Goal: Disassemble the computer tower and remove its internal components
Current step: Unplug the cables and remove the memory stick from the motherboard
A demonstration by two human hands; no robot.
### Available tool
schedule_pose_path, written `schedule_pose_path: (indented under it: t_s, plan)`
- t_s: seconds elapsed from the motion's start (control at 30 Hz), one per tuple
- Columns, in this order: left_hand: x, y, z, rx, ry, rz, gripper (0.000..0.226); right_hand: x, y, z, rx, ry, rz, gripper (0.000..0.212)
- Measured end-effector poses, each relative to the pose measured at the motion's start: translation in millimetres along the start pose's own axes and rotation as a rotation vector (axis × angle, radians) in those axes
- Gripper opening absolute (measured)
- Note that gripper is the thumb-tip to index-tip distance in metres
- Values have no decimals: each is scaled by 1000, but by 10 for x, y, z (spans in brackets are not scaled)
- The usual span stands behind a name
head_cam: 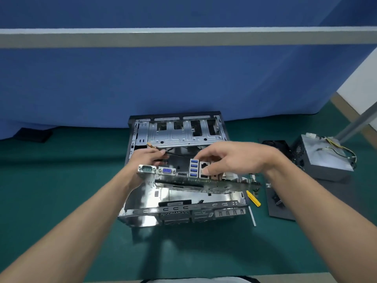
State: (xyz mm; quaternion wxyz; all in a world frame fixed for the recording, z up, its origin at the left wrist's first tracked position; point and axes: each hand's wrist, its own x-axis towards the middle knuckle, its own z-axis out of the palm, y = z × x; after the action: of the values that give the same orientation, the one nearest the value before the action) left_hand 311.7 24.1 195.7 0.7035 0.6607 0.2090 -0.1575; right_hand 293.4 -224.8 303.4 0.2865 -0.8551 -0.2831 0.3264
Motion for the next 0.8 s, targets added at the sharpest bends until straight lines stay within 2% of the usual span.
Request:
schedule_pose_path:
  t_s: [0.07, 0.17, 0.3, 0.4, 0.5, 0.6, 0.7, 0.8]
  plan:
    - [-88, -108, 39, -137, 74, -12, 12, -176, -41, -132, 61, 26, -63, 38]
    - [-227, -287, 184, -182, 225, -6, 24, -393, -27, -301, 10, 145, -128, 58]
    - [-368, -270, 346, -302, 390, 35, 22, -564, 55, -435, 45, 113, -233, 44]
    - [-440, -185, 337, -286, 383, 20, 14, -665, 103, -553, 109, 115, -282, 42]
    - [-470, -224, 388, -272, 345, -69, 11, -819, 154, -741, 214, 159, -326, 28]
    - [-498, -338, 636, -248, 344, -78, 7, -1011, 252, -902, 204, 223, -344, 27]
    - [-513, -458, 1045, -193, 376, -15, 14, -1191, 431, -957, 185, 318, -284, 36]
    - [-462, -592, 1510, 29, 354, 60, 21, -1293, 697, -902, 150, 411, -169, 29]
